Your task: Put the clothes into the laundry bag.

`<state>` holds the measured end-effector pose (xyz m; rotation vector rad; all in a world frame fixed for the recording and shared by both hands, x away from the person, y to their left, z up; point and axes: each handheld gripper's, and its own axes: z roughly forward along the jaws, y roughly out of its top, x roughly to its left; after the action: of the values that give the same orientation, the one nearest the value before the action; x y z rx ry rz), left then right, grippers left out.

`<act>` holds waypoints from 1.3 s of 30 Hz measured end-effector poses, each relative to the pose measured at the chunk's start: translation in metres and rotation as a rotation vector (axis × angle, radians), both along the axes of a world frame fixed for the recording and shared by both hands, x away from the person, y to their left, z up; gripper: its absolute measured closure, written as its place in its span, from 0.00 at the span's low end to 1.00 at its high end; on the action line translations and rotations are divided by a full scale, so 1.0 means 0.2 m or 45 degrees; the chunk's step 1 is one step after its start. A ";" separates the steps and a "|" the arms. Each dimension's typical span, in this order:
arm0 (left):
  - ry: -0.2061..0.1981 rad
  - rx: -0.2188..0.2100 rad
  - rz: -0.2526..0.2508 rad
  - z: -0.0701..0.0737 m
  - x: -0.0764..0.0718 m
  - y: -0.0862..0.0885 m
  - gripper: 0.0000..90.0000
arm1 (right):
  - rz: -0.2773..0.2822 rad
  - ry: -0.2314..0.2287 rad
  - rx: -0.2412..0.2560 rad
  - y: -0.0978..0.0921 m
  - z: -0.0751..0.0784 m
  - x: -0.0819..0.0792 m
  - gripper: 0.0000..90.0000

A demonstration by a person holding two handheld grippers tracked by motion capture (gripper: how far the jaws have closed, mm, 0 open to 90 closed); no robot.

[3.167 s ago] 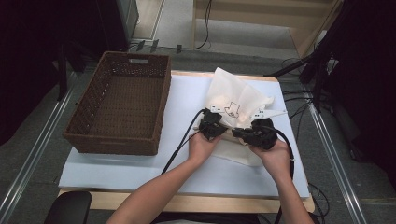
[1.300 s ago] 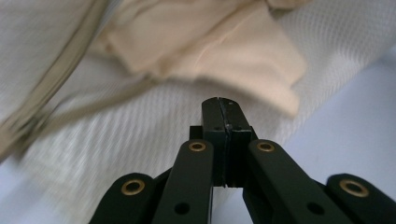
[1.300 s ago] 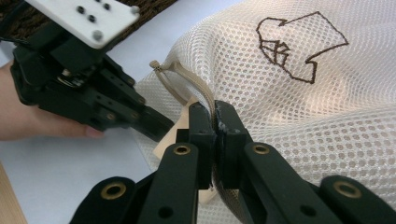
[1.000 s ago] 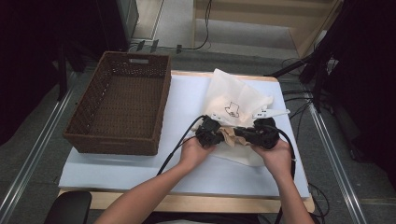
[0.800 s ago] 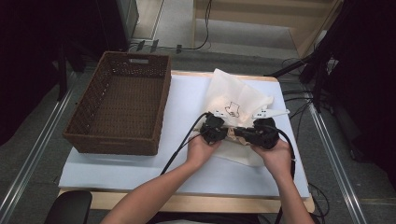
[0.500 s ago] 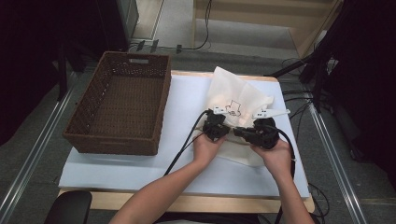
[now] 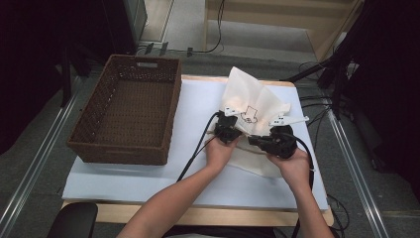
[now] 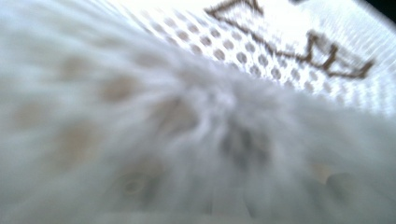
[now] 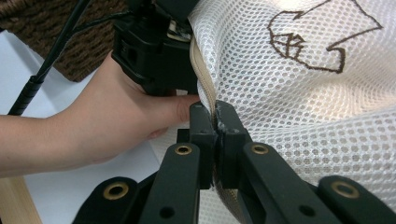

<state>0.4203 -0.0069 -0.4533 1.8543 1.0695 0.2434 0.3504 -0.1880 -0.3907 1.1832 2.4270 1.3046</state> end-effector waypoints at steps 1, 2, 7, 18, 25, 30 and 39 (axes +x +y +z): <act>0.022 0.002 -0.011 0.00 0.01 0.00 1.00 | 0.000 -0.001 0.004 -0.01 0.00 0.00 0.99; 0.054 0.010 -0.017 -0.01 0.02 0.00 1.00 | -0.002 0.003 0.012 -0.01 0.00 0.00 0.99; 0.162 0.115 -0.075 -0.09 0.06 -0.02 1.00 | -0.010 0.029 0.001 -0.01 -0.02 0.02 0.99; 0.232 0.072 -0.145 -0.08 0.06 -0.02 1.00 | -0.029 0.045 -0.003 -0.03 -0.04 0.04 0.99; 0.120 0.152 -0.308 -0.02 -0.02 -0.02 0.97 | -0.038 0.041 0.007 -0.05 -0.04 0.04 0.99; 0.160 0.052 -0.328 -0.02 -0.01 -0.06 0.99 | -0.045 0.039 0.009 -0.05 -0.04 0.04 0.99; 0.058 0.112 -0.175 -0.02 0.02 -0.13 1.00 | -0.042 0.047 0.016 -0.06 -0.04 0.04 0.99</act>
<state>0.4250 -0.0320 -0.4579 2.0119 0.9705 0.1709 0.3577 -0.1994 -0.3982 1.2561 2.4168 1.3020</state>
